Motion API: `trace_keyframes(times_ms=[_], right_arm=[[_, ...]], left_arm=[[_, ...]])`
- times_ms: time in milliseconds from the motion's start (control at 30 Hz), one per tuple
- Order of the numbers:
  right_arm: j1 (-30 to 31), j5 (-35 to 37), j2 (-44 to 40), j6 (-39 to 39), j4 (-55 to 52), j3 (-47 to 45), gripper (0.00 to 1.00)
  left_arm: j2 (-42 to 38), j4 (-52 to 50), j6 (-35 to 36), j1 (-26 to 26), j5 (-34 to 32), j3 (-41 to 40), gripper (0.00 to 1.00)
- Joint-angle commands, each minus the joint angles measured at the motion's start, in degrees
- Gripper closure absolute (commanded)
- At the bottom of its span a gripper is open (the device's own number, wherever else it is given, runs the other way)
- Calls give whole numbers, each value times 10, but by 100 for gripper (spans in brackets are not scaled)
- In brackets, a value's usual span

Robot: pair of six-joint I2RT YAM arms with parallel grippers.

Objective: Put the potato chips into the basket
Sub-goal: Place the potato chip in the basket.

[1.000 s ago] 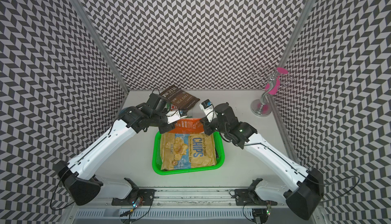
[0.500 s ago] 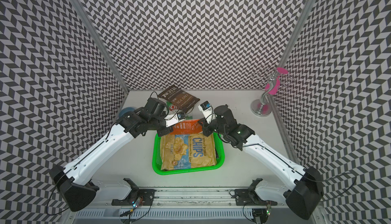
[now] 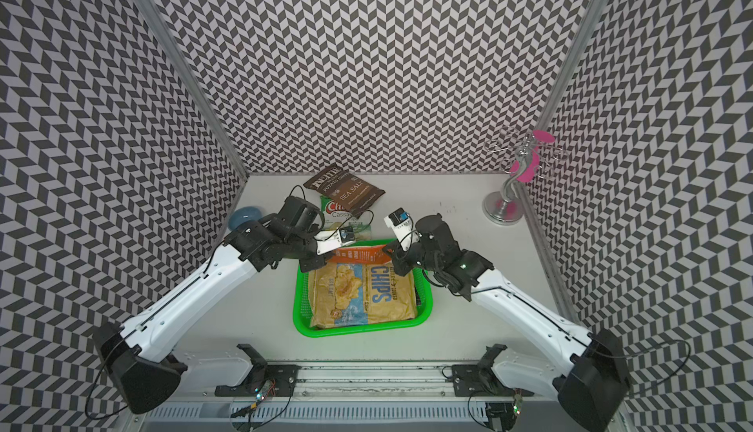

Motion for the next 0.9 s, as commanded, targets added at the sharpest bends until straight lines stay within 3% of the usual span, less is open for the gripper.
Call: trace_keyframes(times_ms=[0, 33, 100, 300, 633, 733, 867], right_arm=[[0, -27, -20, 13, -10, -10, 95], [0, -36, -21, 10, -17, -11, 88], [0, -44, -23, 10, -28, -13, 74], [-1, -44, -46, 13, -74, -4, 55], [-9, -84, -148, 2, -92, 23, 21], [-11, -79, -171, 6, -78, 19, 22], [-13, -107, -161, 39, -39, -13, 27]], left_arm=[[-10, -44, 4, 2, 42, -3, 40], [-11, -51, 5, 2, 55, -3, 29], [-17, -61, 5, 2, 72, -4, 18], [-20, -113, 17, 3, 127, 21, 1], [5, -176, 36, 11, 218, 109, 1], [12, -177, 40, 14, 238, 123, 1], [11, -131, 23, 16, 225, 71, 1]])
